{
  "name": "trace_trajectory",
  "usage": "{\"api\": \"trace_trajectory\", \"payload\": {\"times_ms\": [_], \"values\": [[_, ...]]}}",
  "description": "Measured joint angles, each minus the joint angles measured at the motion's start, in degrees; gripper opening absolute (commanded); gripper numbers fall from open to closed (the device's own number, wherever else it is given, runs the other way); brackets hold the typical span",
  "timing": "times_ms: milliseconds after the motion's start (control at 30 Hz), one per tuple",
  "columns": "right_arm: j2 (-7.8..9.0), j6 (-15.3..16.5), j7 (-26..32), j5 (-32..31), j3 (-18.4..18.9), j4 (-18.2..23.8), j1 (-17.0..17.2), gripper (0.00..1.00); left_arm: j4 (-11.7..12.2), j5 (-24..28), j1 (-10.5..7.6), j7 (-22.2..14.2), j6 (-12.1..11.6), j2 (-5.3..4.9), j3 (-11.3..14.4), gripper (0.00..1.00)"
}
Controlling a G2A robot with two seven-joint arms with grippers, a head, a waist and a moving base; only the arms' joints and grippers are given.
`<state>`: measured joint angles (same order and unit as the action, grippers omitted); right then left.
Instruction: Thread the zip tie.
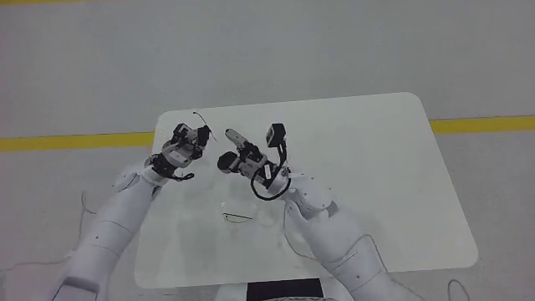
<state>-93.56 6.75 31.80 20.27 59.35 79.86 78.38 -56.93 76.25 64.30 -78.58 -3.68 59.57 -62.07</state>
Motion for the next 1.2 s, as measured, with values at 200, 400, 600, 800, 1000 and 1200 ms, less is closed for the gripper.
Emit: {"api": "trace_trajectory", "payload": {"times_ms": [200,400,600,800,1000,1200], "values": [[-0.17,0.11,2.35,8.22,-0.12,-2.11,-0.94,1.00,-1.36,2.32,1.15,-1.12,3.72,0.13,-0.55,0.00],[-0.26,0.52,4.29,13.28,-0.54,-4.01,-2.20,0.77,-2.96,2.54,2.19,-1.06,4.66,-0.14,-0.87,0.00],[-0.30,1.70,4.75,15.40,-1.21,-4.91,-2.78,0.40,-3.00,2.80,2.15,-1.06,4.50,-0.19,-0.39,0.00],[-0.20,1.90,4.91,16.62,-1.68,-5.66,-3.17,0.25,-3.00,2.82,2.10,-1.06,4.60,-0.19,-0.29,0.00],[-0.17,1.87,4.26,16.72,-2.47,-6.67,-3.80,0.17,-3.00,2.81,2.11,-1.06,4.60,-0.19,-0.30,0.00],[-0.08,2.40,3.57,16.68,-2.90,-7.10,-4.08,0.16,-3.00,2.81,2.11,-1.06,4.59,-0.19,-0.30,0.00]]}}
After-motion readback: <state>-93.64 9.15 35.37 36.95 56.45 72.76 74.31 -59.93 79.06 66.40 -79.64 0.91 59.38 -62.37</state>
